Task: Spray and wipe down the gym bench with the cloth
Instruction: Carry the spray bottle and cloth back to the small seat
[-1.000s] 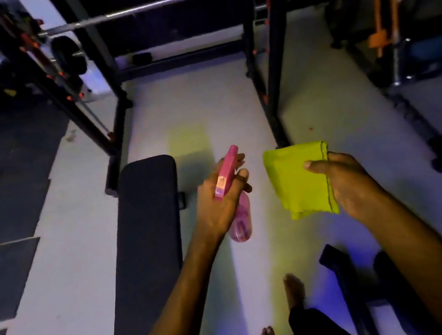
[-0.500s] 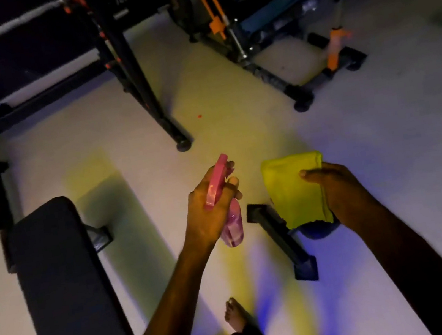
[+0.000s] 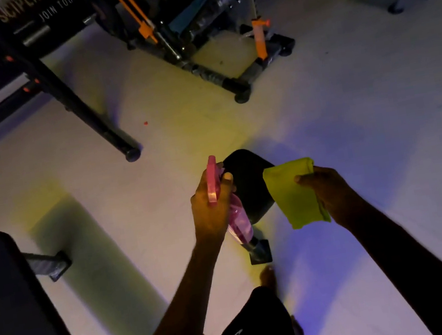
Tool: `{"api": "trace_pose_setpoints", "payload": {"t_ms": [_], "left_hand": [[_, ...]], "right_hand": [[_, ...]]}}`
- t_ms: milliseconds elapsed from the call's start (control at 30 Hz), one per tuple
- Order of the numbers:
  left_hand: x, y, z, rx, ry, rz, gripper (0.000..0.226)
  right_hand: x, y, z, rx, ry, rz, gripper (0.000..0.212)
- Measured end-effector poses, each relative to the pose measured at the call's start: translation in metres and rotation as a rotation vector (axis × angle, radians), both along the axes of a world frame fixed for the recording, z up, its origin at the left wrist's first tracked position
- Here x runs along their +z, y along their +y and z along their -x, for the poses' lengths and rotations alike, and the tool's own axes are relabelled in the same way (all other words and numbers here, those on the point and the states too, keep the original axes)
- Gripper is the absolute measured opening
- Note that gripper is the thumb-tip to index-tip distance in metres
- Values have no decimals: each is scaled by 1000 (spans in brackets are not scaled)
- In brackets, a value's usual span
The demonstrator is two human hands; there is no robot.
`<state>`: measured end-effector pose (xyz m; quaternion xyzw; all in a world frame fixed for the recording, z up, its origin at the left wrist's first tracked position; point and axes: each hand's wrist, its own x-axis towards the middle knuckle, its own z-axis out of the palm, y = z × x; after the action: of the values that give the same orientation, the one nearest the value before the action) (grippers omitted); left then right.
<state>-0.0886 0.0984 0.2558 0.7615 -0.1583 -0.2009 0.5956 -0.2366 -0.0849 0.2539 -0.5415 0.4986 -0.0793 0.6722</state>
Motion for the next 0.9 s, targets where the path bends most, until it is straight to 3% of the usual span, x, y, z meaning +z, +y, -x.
{"api": "trace_pose_setpoints", "payload": {"t_ms": [167,300,567,667,900], "left_hand": [[-40,-47,-1,54,-45,-111,45],[-70,-82,-20,69,-119,-172,63],[-134,-130,-67,250,-55,-314,53],[-164,-142,-87,318,-37,-332,45],[-240,-157,-134,440,-25,-332,48]], "right_hand": [[-35,-53,-7,50,92,44,29],[-61,-98,-39,168,167,104,32],[-112,-165,-118,476,320,141,35],[-139,-178,-155,582,359,226,43],[-229,-200,-249,878,363,449,38]]}}
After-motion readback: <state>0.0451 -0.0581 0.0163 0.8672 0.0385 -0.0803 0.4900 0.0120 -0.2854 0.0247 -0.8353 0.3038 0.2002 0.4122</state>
